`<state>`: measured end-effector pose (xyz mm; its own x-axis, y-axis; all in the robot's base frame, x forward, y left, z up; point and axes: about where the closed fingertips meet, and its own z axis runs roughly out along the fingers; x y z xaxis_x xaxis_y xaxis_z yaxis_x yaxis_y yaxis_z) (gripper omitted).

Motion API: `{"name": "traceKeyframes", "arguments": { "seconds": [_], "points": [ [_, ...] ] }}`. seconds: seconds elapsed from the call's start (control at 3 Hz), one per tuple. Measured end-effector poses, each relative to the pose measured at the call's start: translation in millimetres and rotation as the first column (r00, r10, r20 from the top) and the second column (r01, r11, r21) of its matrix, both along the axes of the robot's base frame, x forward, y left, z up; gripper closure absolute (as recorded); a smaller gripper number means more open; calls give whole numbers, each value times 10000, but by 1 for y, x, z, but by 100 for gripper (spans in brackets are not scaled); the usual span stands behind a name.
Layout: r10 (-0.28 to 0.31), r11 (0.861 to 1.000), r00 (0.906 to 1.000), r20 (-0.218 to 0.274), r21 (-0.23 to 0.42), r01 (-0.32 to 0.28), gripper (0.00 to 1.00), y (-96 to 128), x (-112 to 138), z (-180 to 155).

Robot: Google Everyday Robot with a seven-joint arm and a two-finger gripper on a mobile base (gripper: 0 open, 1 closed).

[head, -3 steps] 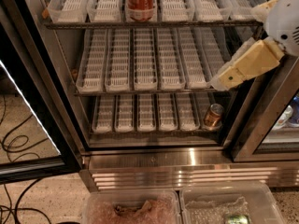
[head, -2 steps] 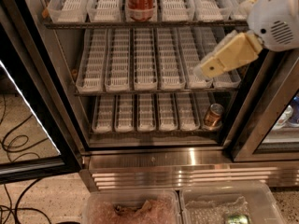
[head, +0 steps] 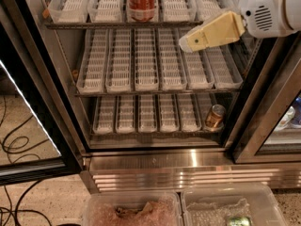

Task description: Pick coke can from top shelf of fridge

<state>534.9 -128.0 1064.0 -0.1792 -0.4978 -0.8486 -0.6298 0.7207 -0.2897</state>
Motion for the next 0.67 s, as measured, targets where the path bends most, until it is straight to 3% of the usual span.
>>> {"name": "traceKeyframes", "arguments": {
  "seconds": [0.33, 0.67],
  "points": [
    [-15, 9999, 10000, 7, 102, 15, 0, 5, 2, -2],
    [-290, 9976, 9993, 247, 634, 274, 0, 20, 13, -4]
  ]
}}
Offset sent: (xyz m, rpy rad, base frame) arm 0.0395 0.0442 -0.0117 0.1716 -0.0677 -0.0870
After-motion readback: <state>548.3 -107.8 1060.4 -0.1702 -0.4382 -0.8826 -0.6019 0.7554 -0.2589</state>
